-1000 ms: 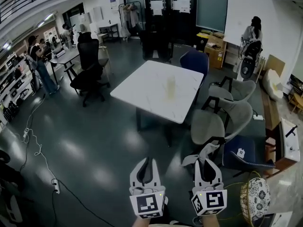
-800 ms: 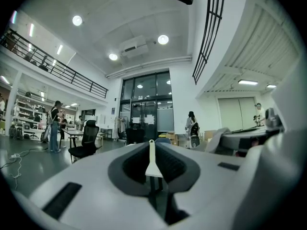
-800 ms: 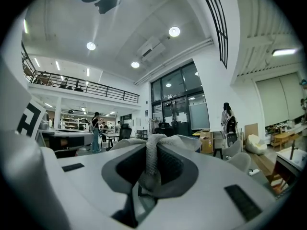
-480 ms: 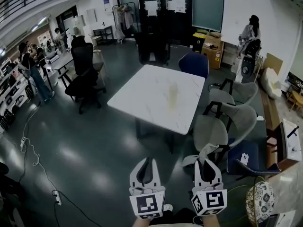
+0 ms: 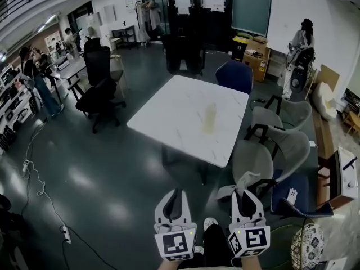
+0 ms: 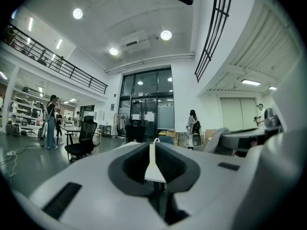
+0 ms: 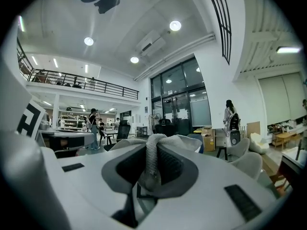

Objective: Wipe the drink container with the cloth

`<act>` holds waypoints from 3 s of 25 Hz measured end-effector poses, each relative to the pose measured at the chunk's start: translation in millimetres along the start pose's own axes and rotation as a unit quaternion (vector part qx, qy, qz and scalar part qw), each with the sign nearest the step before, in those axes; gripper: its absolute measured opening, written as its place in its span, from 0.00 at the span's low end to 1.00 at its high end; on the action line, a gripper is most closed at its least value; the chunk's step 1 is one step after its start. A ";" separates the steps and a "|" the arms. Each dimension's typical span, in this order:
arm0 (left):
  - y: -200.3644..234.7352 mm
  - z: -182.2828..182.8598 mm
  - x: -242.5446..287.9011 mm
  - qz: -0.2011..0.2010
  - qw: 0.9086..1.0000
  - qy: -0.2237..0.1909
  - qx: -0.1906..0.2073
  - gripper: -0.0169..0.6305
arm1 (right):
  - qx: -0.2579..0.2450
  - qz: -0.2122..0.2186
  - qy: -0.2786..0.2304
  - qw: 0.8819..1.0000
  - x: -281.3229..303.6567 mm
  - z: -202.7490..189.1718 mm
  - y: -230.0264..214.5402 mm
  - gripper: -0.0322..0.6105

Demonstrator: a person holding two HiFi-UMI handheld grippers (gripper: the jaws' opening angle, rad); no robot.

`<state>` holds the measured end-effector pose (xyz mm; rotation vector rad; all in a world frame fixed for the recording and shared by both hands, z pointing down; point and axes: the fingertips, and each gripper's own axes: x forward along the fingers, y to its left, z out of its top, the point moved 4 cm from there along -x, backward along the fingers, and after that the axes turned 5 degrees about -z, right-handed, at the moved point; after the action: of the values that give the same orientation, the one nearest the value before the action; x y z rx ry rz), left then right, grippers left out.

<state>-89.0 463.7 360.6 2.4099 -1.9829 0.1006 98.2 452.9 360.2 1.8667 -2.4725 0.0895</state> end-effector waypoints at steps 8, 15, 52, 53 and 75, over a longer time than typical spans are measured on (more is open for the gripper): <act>2.9 -1.0 63.2 0.014 1.000 0.010 -0.019 0.09 | -0.003 0.018 0.007 1.000 64.2 -2.4 -23.3 0.14; 9.0 7.5 133.2 0.026 1.000 0.006 -0.006 0.09 | -0.003 0.036 0.007 0.999 135.9 8.5 -50.6 0.14; 40.5 6.6 389.2 -0.039 0.998 0.049 0.006 0.09 | 0.020 0.064 0.077 0.995 375.3 -9.6 -107.2 0.14; 41.5 6.3 394.5 -0.045 0.998 0.052 0.002 0.09 | 0.020 0.060 0.080 0.995 379.5 -10.8 -107.2 0.14; 45.6 -41.3 469.7 -0.246 0.963 0.108 0.003 0.25 | -0.010 0.051 0.175 0.983 435.6 -59.8 -92.4 0.14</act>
<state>-45.4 -3.0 429.7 2.6748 -1.2569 0.3413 67.7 14.0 451.6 1.5565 -2.3124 0.3618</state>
